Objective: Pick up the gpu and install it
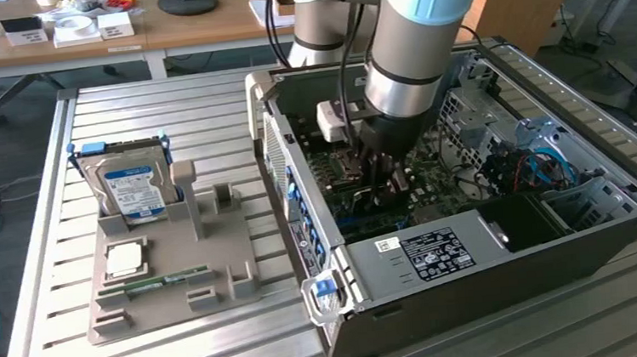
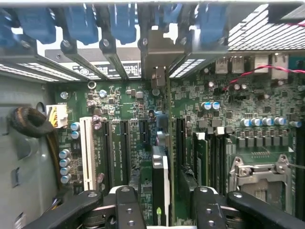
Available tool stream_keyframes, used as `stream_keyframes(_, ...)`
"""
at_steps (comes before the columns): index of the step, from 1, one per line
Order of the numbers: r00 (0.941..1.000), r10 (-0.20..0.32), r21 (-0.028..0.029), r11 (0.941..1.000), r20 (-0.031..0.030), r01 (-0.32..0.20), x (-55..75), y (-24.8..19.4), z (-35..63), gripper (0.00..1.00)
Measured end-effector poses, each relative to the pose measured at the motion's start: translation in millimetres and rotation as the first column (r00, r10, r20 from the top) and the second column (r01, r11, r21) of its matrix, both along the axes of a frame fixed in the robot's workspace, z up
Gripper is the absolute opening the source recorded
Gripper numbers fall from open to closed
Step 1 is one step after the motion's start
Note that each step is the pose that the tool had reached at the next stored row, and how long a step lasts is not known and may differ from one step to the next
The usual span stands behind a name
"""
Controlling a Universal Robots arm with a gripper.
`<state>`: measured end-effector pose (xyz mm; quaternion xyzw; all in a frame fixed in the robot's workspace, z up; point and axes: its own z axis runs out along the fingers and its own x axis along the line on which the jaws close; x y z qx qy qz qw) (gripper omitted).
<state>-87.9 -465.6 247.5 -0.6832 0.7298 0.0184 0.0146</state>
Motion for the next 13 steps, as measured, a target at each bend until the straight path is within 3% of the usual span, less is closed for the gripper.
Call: stream_keyframes(13, 1.0, 0.0, 0.0, 1.0, 0.0011, 0.0, 0.0, 2.8, 41.0, 0.46)
